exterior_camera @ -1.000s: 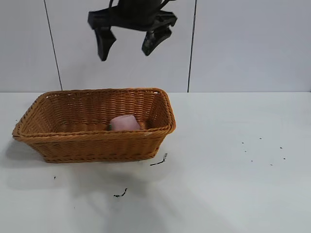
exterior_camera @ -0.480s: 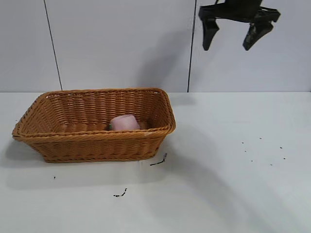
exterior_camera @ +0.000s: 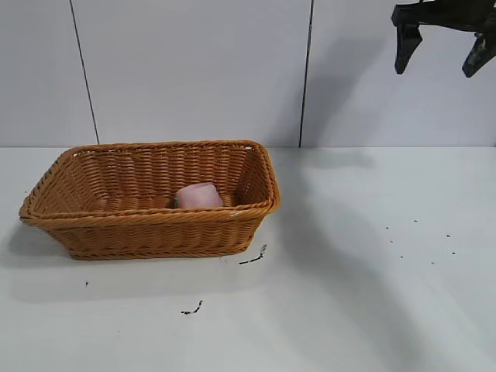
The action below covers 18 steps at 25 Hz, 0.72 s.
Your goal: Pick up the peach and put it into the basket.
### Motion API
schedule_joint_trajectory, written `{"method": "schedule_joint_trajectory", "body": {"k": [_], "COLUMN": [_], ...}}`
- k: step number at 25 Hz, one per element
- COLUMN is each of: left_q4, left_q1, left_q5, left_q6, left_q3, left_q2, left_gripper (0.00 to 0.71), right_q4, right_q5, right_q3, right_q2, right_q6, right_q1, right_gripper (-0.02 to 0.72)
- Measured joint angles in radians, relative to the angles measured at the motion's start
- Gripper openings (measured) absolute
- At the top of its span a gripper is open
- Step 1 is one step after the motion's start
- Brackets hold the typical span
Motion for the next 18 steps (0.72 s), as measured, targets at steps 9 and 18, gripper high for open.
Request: {"method": "schedule_joint_trajectory", "body": {"k": [9,18], "left_q4": [0.0,0.0], "left_q1": [0.0,0.0], "left_q5": [0.0,0.0], "left_q6": [0.0,0.0], "left_q3": [0.0,0.0], "left_q2": [0.0,0.0], "left_gripper": [0.693,0.693], "right_q4": [0.0,0.0], "right_q5": [0.002,0.002], "right_q3": [0.362,0.825], "right_q2": [-0.472,-0.961], "right_q6": [0.0,0.0], "right_q1": [0.0,0.0], "right_gripper": [0.696,0.696]}}
